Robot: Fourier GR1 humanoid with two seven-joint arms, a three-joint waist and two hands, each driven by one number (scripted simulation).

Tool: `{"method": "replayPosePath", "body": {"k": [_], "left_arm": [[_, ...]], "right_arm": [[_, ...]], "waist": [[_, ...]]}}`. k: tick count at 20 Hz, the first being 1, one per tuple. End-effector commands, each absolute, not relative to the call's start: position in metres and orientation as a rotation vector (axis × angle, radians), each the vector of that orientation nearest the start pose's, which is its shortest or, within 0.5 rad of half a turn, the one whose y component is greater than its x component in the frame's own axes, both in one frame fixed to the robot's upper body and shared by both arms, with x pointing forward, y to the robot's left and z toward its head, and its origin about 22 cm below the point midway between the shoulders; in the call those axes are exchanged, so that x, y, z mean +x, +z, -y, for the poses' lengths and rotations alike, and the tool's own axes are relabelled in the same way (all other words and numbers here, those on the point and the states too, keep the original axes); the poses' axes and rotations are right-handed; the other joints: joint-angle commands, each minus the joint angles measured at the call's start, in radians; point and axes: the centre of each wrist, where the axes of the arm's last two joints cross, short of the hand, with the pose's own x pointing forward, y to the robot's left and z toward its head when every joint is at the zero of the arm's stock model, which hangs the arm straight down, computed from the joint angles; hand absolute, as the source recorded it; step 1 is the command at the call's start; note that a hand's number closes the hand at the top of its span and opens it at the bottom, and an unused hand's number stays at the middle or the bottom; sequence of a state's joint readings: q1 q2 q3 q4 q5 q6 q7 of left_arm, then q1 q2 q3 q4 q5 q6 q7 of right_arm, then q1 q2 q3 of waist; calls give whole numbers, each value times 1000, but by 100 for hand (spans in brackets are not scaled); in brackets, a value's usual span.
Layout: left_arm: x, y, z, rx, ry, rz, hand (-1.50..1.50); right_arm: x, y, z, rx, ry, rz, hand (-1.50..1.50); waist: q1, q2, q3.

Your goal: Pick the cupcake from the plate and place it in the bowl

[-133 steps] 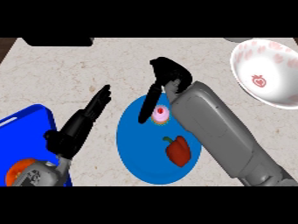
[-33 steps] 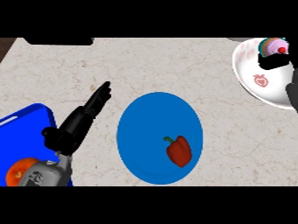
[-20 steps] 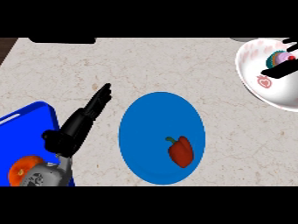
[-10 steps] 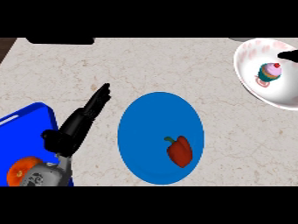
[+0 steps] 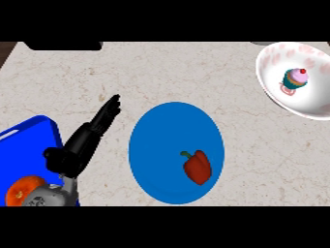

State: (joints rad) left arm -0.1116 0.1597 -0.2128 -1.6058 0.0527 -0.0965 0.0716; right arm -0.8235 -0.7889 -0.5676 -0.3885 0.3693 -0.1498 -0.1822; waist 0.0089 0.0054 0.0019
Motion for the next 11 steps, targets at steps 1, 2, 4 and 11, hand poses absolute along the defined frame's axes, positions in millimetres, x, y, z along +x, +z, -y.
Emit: {"method": "replayPosePath", "body": {"k": [1, 2, 4, 11], "left_arm": [[256, 18, -189, -198, -371, 1587, 0], [269, 41, -191, -172, -383, 1594, 0], [261, 41, -191, -181, -403, 1601, 0], [260, 23, -208, -179, -372, 1601, 0]], "right_arm": [[317, 131, 539, -998, -192, 1447, -150], [299, 145, 559, -1002, -217, 1464, -150], [291, 125, 560, -991, -241, 1472, -150], [211, 130, 614, -912, -220, 1501, -150]], "waist": [[8, 7, 1], [1, 5, 2], [5, 2, 1], [9, 8, 4]]}}
